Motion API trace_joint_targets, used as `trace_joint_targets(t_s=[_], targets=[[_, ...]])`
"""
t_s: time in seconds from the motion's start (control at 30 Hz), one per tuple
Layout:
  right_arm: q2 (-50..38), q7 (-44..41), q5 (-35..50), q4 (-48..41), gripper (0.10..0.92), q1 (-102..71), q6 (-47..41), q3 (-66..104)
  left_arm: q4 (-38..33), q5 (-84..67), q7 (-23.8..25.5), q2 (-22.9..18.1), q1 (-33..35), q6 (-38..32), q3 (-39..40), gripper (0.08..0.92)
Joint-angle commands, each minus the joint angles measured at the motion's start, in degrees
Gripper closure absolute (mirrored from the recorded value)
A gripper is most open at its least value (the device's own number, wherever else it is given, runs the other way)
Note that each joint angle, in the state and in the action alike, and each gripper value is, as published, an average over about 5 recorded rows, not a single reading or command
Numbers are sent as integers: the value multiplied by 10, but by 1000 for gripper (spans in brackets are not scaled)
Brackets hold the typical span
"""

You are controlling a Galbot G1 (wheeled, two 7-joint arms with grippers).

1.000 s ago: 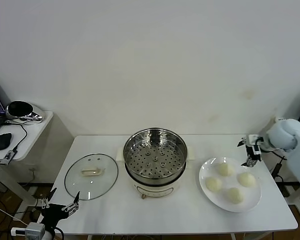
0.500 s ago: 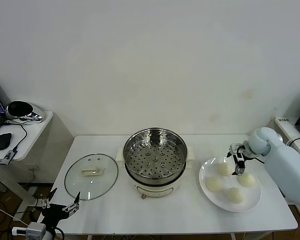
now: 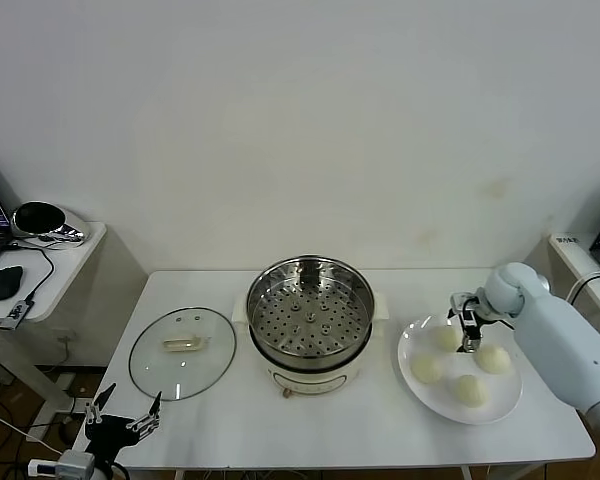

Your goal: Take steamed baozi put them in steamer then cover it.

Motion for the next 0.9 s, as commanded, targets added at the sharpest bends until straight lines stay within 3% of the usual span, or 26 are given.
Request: trace_joint_targets(t_s=[0.03,0.4,0.67,0.9], targets=[[11,9,-7,-18,203,1,4,1,-1,0,0,0,2,1,-1,177],[11,11,-8,-21,218,-3,2,3,4,0,-1,-1,1,1,0,177],[14,13,-1,-30,379,-1,-1,3,5,0,-1,0,-1,1,1,177],[5,8,27,-19,446,8,-7,4,4,1,-1,0,1,2,2,177]])
